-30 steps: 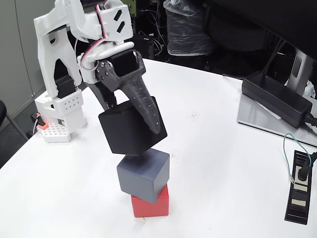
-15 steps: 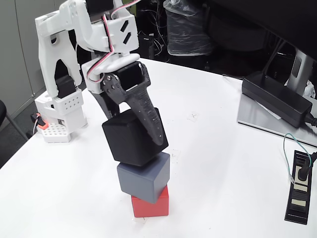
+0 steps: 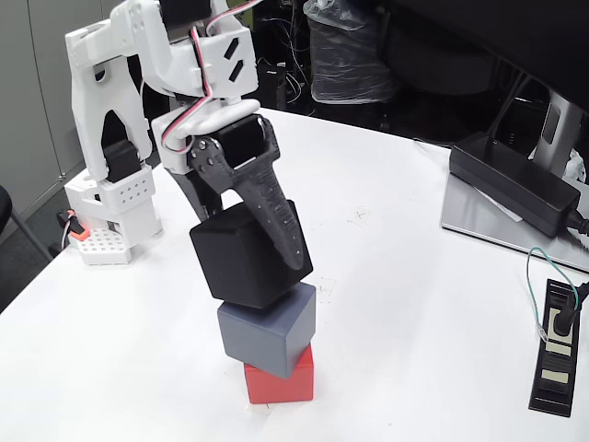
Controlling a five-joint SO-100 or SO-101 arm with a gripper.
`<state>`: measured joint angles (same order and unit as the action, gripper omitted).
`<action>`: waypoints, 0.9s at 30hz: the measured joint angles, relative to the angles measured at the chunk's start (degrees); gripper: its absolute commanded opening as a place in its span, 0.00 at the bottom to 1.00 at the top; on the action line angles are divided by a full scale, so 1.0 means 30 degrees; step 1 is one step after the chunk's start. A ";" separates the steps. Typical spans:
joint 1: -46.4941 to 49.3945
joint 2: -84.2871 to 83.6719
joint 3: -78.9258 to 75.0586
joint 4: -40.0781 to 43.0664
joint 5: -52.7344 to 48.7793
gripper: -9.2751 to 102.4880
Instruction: Stack the three blocks in an ordered color.
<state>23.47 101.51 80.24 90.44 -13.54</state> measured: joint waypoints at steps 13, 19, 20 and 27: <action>0.0000 0.0000 0.0000 0.0000 0.0000 0.46; 0.0000 0.0000 0.0000 0.0000 0.0000 0.47; 0.0000 0.0000 0.0000 0.0000 0.0000 0.47; 0.0000 0.0000 -0.0029 0.0000 0.0000 0.47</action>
<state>23.47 101.51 80.16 90.44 -13.54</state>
